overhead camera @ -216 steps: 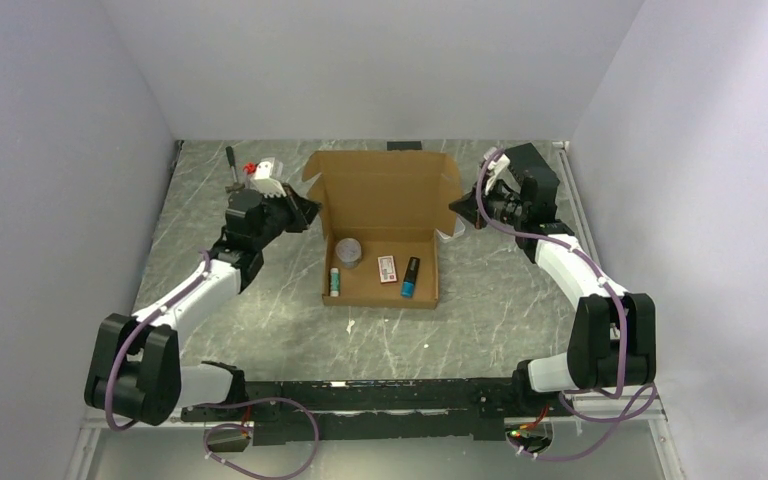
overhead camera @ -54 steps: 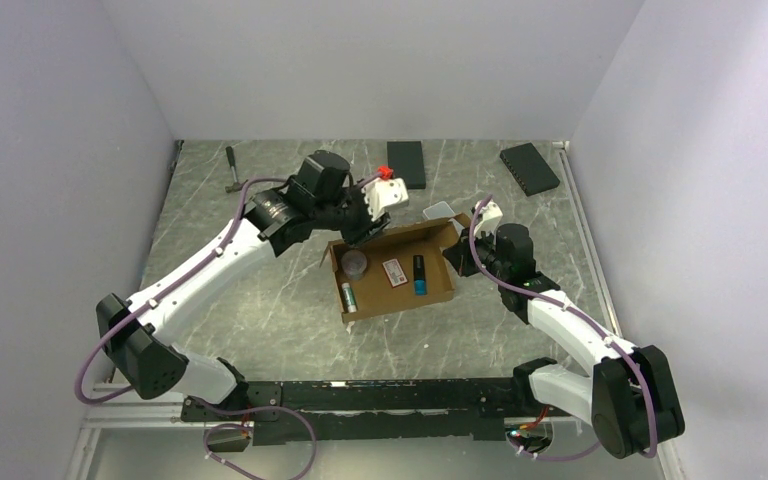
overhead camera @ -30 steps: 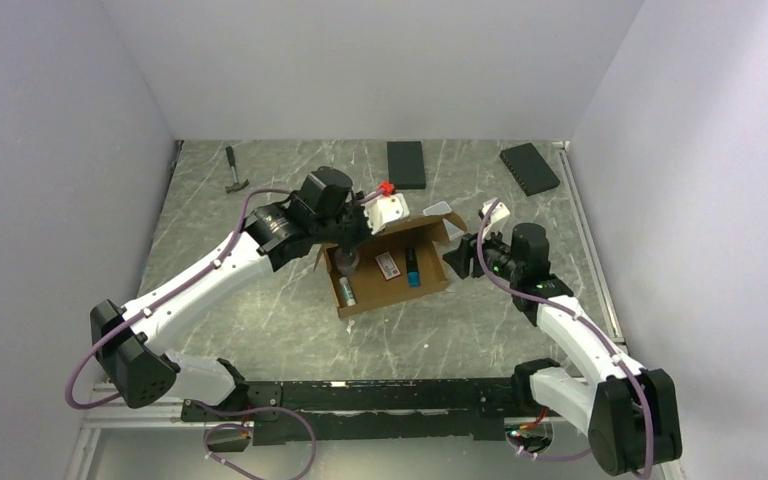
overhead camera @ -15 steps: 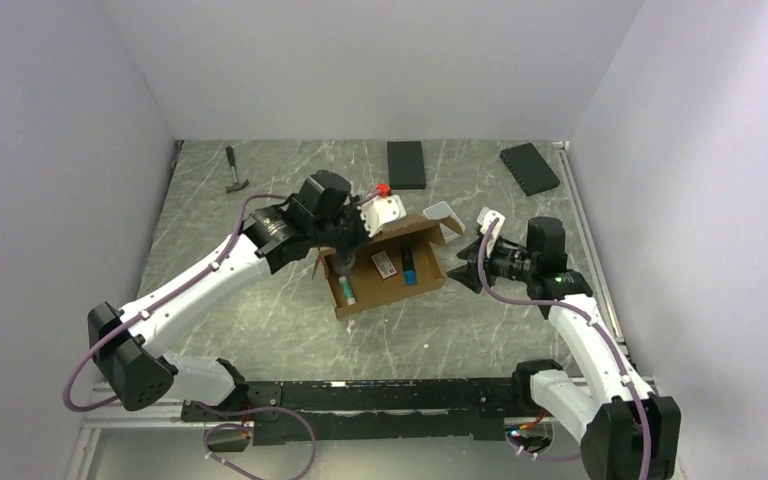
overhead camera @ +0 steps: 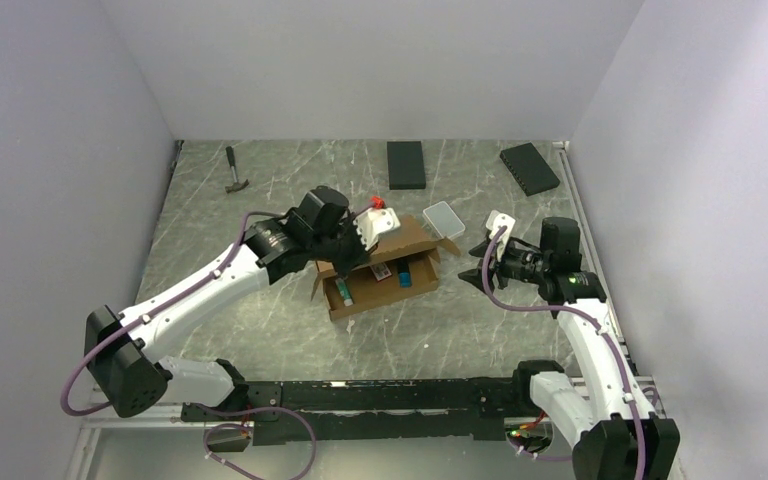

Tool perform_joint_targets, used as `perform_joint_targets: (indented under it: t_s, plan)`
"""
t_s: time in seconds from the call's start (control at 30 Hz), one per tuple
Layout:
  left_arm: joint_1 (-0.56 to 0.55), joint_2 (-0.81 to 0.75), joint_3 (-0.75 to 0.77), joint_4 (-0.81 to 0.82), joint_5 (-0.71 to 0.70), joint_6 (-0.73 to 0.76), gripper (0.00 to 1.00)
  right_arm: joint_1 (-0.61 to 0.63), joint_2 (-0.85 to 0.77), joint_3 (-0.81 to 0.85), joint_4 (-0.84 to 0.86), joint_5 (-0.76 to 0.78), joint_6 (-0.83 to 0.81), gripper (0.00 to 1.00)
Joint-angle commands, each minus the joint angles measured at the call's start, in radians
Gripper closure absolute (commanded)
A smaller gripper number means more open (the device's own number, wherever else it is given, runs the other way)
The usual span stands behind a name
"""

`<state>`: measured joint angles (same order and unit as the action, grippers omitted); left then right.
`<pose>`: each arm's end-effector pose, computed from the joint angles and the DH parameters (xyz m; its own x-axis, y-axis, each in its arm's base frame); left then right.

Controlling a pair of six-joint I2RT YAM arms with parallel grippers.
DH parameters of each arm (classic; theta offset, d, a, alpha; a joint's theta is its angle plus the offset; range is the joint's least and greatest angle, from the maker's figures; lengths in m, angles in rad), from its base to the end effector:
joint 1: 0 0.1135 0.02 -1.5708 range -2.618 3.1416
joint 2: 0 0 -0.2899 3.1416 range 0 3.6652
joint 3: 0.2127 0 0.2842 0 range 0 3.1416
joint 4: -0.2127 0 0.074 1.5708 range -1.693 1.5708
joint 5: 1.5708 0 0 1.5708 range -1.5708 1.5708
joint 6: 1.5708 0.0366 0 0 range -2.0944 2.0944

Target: Fold the paper box

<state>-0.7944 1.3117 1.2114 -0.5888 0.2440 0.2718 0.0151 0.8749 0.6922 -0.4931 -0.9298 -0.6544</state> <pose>0.2128 -0.2293 0.3560 -0.2082 0.5838 -0.7847 0.9124 0.4051 0.0592 0.1926 0.0322 0.2845 -0.1102 -0.3657 -0.9242 -0.8840 0.4612 -0.0771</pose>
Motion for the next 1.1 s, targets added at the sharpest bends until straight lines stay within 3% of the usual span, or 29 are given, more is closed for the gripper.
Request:
perform_joint_targets:
  t_s: [0.0, 0.43, 1.07]
  plan:
    - [0.003, -0.012, -0.027, 0.012, 0.048, -0.088, 1.00, -0.009, -0.011, 0.032, 0.009, -0.030, -0.008, 0.38]
    - [0.002, 0.013, -0.102, 0.030, 0.081, -0.200, 0.84, -0.009, 0.004, 0.019, 0.037, -0.049, 0.025, 0.36]
    - [0.009, 0.118, -0.155, 0.035, 0.105, -0.389, 0.44, -0.009, 0.018, 0.020, 0.024, -0.074, 0.025, 0.36]
